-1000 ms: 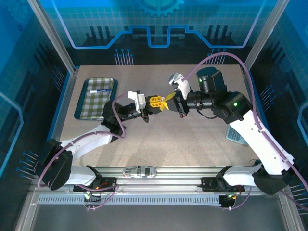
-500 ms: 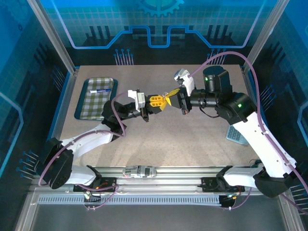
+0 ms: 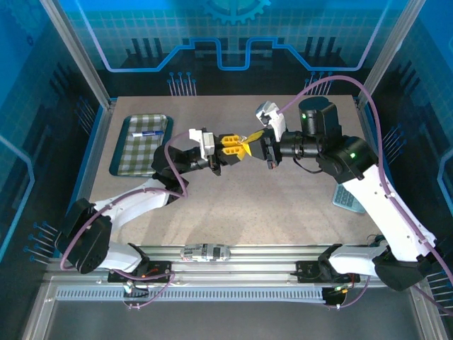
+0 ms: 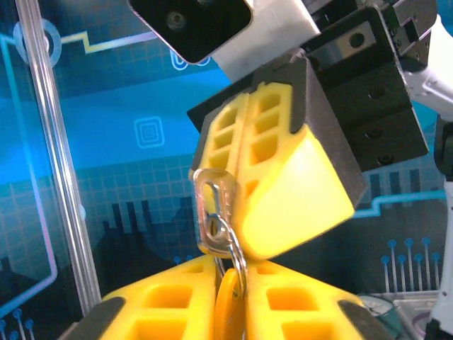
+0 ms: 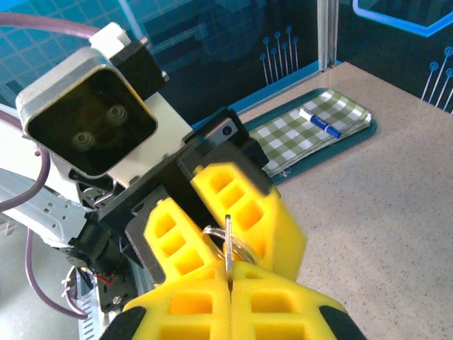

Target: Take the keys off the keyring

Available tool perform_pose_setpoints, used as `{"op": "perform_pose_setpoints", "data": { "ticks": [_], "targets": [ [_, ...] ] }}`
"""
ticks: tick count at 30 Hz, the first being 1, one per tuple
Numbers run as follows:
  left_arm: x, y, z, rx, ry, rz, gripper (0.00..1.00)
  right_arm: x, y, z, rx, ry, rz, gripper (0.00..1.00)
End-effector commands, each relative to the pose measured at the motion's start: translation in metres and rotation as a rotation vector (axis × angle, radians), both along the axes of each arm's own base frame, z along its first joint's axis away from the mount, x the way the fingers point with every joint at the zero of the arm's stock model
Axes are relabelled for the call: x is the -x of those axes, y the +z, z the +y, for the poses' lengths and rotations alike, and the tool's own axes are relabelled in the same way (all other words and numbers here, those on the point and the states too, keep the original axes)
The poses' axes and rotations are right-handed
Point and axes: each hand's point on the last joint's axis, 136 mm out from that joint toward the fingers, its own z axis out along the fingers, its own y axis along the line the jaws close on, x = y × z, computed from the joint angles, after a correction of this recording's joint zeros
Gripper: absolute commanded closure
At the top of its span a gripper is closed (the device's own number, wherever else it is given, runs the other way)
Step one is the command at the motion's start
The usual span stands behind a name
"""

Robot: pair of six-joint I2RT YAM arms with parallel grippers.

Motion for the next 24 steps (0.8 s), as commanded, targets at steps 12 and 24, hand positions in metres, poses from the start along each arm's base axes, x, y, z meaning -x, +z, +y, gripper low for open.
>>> {"op": "perform_pose_setpoints", "data": {
  "ticks": [12,24],
  "targets": [
    [0.001,0.02,0.005,0.011,-0.014,0.027,1.0,-0.002,0.007,-0.017,0.014,-0.054,-0.132,1.0],
    [0.002,0.02,0.004,-0.079,-0.042,0.163,1.0,0.007,-0.014,-0.018,0.273,-0.108,-0.666,1.0]
  ]
}}
